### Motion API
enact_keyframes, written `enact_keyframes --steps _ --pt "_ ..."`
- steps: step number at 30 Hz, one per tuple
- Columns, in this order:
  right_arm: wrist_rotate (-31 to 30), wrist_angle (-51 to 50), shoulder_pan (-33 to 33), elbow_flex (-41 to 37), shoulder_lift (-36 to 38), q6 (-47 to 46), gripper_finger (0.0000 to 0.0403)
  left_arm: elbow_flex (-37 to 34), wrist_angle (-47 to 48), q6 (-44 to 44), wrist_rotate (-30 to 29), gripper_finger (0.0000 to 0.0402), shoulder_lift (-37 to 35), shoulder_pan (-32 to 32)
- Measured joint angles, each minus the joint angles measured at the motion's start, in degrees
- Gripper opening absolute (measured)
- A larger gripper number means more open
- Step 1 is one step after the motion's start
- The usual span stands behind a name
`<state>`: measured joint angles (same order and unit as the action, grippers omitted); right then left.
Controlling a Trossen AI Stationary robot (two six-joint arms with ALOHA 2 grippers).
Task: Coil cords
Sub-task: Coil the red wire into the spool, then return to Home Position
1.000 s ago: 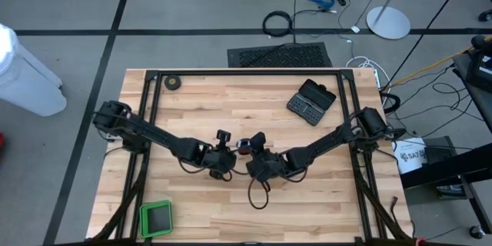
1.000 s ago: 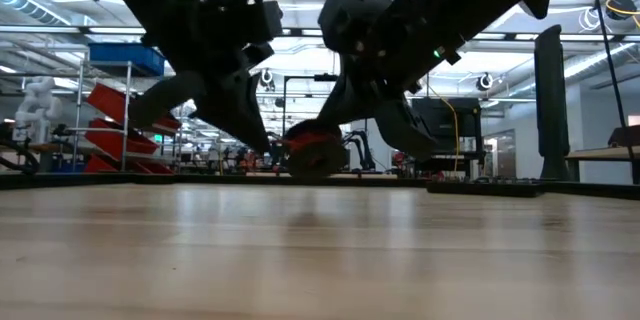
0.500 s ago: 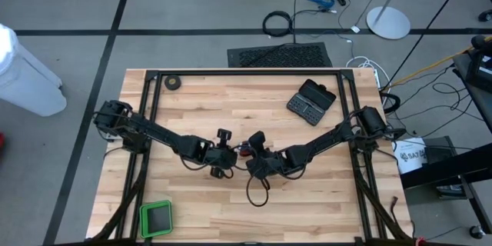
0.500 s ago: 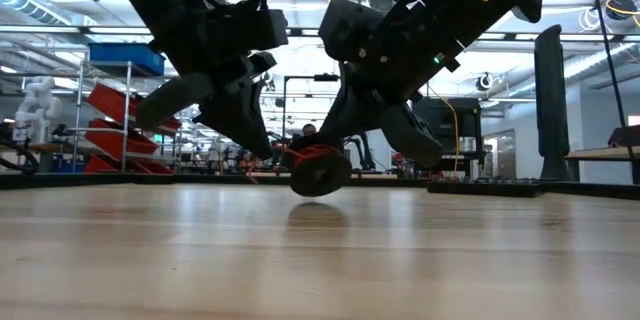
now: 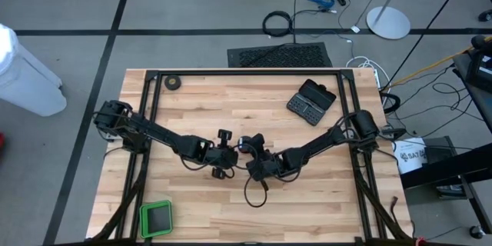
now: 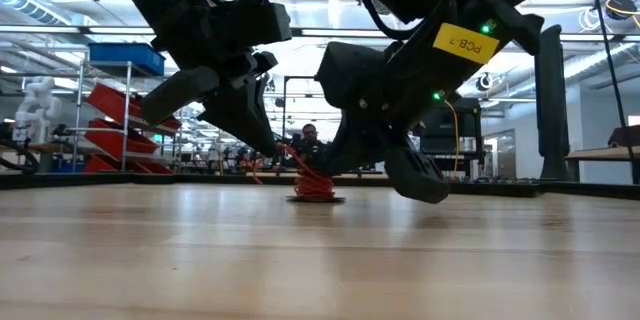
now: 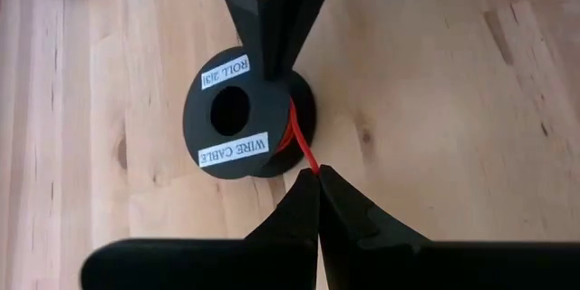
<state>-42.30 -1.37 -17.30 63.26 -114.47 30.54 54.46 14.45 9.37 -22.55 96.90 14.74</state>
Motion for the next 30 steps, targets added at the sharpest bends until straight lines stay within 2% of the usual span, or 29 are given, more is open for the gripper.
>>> enact_keyframes --steps 10,16,22,25,30 --pt "0.16 0.86 -0.02 0.00 0.15 -2.74 0.0098 0.00 0.05 0.16 0.88 0.0004 0.00 -0.51" --pt "0.37 1.08 -0.13 -0.01 0.31 -3.34 0.0139 -0.50 0.53 2.96 1.09 0.0060 -0.02 -0.34" --pt "0.46 -1.10 -0.87 -0.03 3.07 -4.17 0.0150 -0.52 3.29 2.99 0.42 0.0119 -0.03 -0.08" --pt "0.51 -3.61 -1.34 -0.04 5.75 -6.91 0.0150 -0.14 6.35 0.67 -1.91 0.0126 -0.63 0.55" --pt "1.06 -10.07 -2.30 -0.07 11.47 -14.70 0.0144 1.13 9.41 -6.65 -2.16 0.0128 -5.60 1.93"
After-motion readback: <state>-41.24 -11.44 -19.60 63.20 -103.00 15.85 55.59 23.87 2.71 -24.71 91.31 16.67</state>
